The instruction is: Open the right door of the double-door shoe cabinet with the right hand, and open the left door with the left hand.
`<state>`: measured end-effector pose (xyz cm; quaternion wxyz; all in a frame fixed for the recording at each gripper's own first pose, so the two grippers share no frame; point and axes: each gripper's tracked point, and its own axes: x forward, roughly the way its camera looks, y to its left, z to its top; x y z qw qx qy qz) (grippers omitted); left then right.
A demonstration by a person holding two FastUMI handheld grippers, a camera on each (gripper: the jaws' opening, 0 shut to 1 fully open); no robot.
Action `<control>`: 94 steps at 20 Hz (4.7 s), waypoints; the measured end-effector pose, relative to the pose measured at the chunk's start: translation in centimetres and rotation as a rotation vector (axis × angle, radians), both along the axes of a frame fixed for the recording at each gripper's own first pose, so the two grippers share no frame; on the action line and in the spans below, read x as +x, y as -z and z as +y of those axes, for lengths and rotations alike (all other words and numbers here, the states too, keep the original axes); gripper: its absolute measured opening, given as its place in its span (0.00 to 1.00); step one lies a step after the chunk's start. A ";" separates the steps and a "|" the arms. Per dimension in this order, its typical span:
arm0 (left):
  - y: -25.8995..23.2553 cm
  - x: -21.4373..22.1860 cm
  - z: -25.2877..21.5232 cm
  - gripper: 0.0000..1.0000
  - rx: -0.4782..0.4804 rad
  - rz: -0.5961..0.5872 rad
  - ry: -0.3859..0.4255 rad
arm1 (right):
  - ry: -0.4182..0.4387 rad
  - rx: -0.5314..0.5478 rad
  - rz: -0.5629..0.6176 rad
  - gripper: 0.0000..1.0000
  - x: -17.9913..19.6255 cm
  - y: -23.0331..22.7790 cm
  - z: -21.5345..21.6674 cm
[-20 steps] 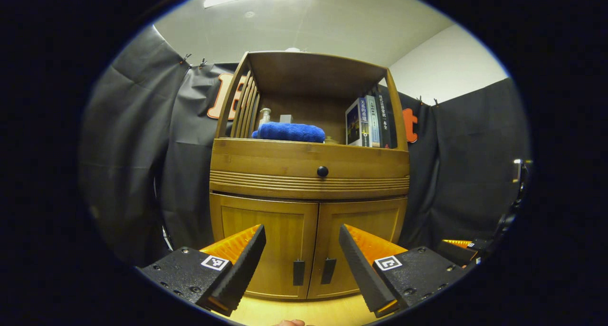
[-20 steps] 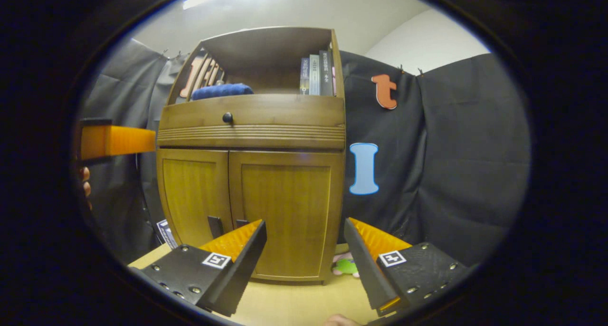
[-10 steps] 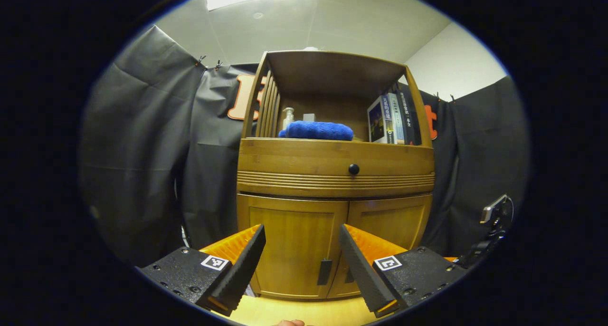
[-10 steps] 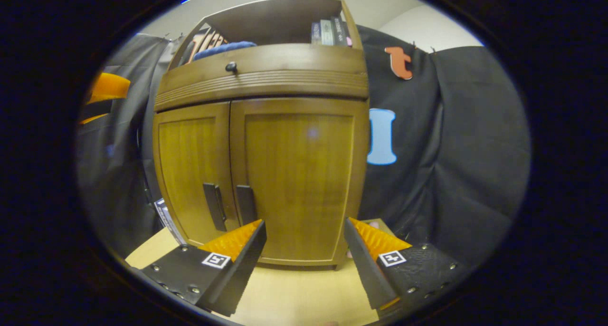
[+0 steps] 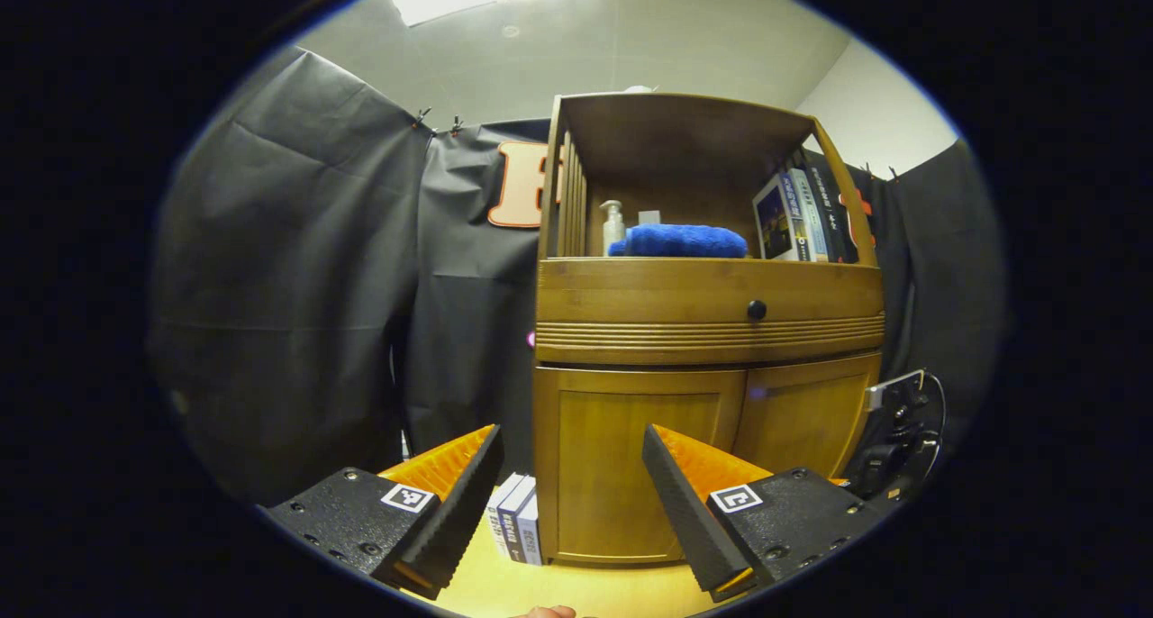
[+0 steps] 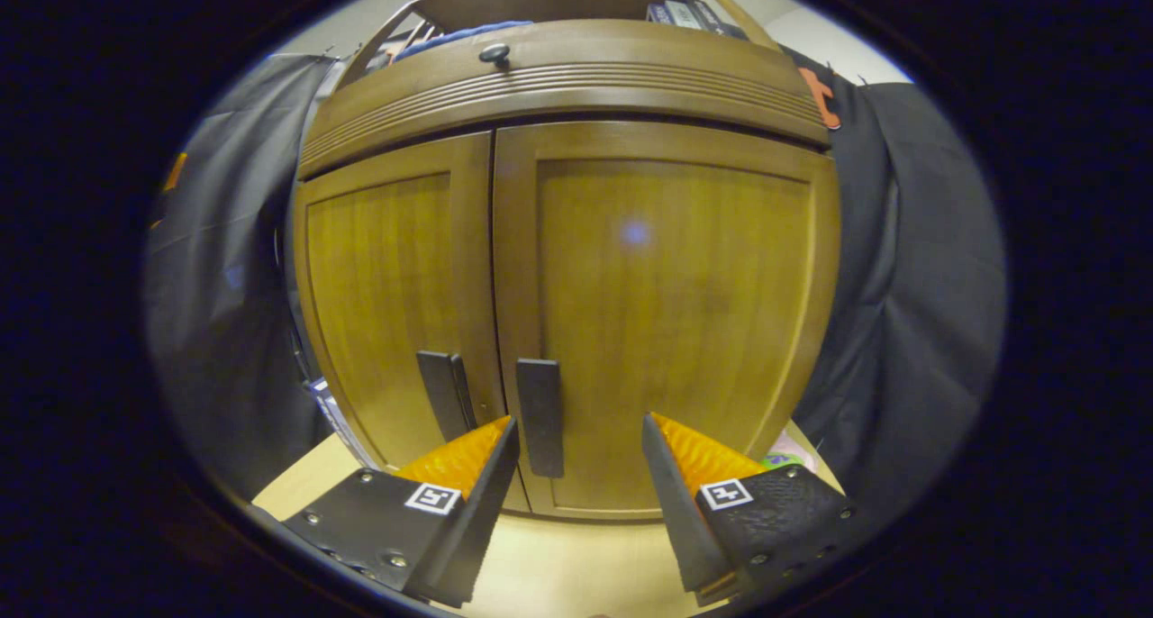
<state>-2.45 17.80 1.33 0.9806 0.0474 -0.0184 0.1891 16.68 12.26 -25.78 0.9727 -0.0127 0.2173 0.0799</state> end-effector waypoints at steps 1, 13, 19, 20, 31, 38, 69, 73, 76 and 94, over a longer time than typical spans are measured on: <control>-0.2 -0.2 0.7 0.92 0.003 -0.003 -0.007 | 0.002 0.003 0.003 0.82 0.7 0.2 0.6; -0.7 -2.3 6.2 0.92 0.019 -0.006 -0.046 | 0.110 0.016 0.042 0.32 4.1 2.7 2.7; -0.5 -2.0 6.0 0.92 0.002 -0.006 0.000 | 0.189 -0.007 0.030 0.25 3.1 2.5 2.1; -0.5 -2.0 6.0 0.92 0.001 -0.006 0.007 | 0.196 -0.009 0.028 0.25 2.6 2.3 1.8; 0.1 -1.6 2.9 0.92 -0.017 0.010 0.110 | 0.224 -0.009 0.015 0.25 -3.7 0.6 -1.3; 1.0 -1.3 -0.6 0.92 -0.028 0.025 0.218 | 0.268 0.004 0.018 0.24 -8.0 -0.4 -4.6; 8.5 5.8 -9.4 0.92 -0.108 0.157 0.303 | 0.482 -0.129 -0.013 0.22 -17.0 -5.0 -23.4; 10.3 8.8 -11.3 0.92 -0.115 0.176 0.318 | 0.531 -0.159 -0.045 0.22 -17.4 -6.1 -26.9; 12.0 10.8 -11.9 0.96 -0.117 0.194 0.312 | 0.563 -0.159 -0.066 0.22 -18.0 -7.7 -29.1; 23.3 19.0 -8.6 0.84 -0.141 0.358 0.182 | 0.503 -0.068 -0.332 0.22 -21.2 -22.7 -27.4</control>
